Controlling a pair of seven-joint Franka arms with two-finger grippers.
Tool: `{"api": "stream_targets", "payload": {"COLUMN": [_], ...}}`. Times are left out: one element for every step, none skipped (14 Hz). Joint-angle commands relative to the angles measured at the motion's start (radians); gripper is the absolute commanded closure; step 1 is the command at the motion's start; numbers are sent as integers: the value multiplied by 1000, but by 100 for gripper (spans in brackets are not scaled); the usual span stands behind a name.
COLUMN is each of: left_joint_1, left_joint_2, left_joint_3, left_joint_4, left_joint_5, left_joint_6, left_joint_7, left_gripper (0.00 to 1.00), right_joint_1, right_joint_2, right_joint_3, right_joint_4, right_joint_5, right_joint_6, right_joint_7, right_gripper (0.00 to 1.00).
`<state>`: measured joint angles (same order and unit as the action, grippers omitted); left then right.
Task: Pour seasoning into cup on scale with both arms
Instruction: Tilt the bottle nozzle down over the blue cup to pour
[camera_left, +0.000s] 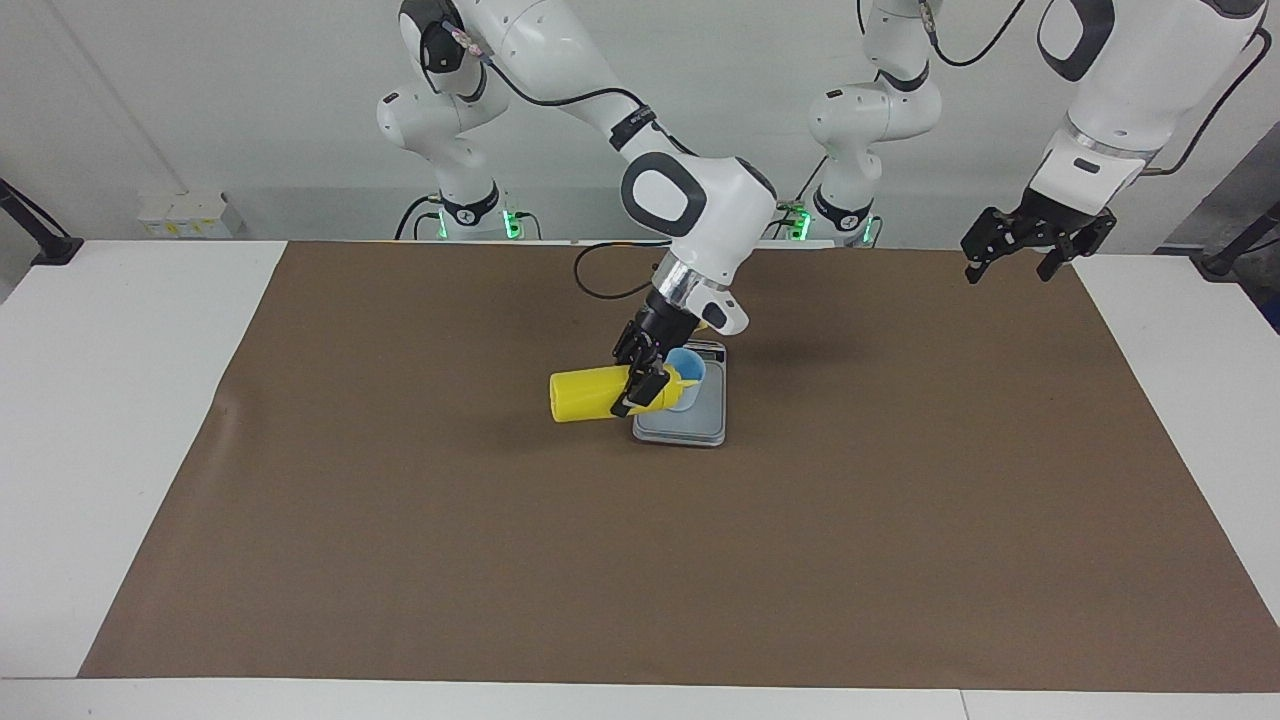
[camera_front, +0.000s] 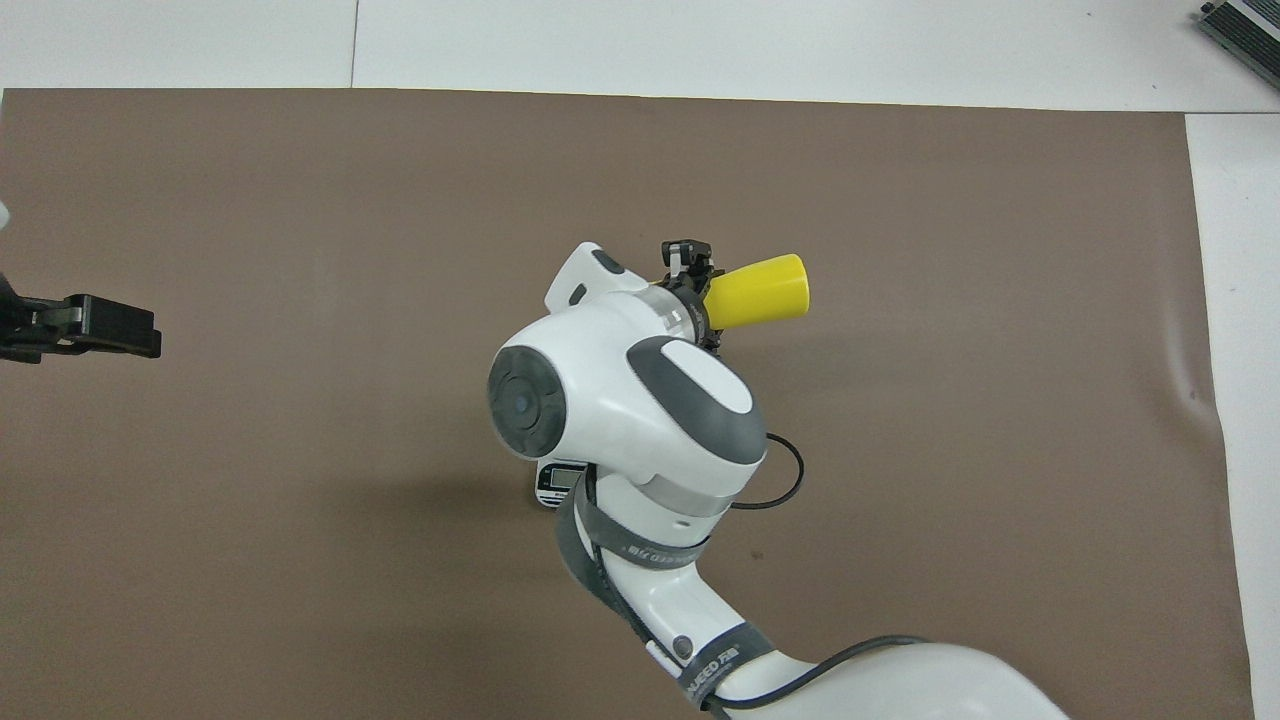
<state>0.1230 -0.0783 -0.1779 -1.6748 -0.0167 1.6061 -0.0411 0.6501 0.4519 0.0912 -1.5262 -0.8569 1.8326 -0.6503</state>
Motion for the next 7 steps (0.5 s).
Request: {"api": "stream_targets", "payload": {"left_joint_1": [9,9,9,9,9,9,10], "left_joint_2": [-14,-14,-14,-14,-14,-14,-14], "left_joint_3": [-3,-3,-3,-3,-3,-3,-3], "left_joint_4": [-13,-13,-13,-13,-13,-13,-13], "left_joint_5": [4,4,4,4,4,3,3], "left_joint_6": [-11,-11,-11,-11,-11,-11,-11], "left_joint_7": [-9,-9,-9,-9,-9,-9,-9], "left_gripper": [0,0,0,0,0,0,0], "right_joint_1": [34,43,65,75,83,107,117], "right_joint_2": [-5,-7,-13,-18,-33,-38,-50], "right_joint_3": [1,1,1,1,1,1,1], "right_joint_4": [9,0,-9,-18,-52,-83,-107], "right_joint_5": [-91,-115,-169,-203,-214,-237,-252], "right_joint_6": [-48,-64,-85,-101,-107,-121,-134], "right_joint_7": [-14,-14,-12,-12,-12,-11,9], "right_gripper": [100,100,100,100,100,100,100]}}
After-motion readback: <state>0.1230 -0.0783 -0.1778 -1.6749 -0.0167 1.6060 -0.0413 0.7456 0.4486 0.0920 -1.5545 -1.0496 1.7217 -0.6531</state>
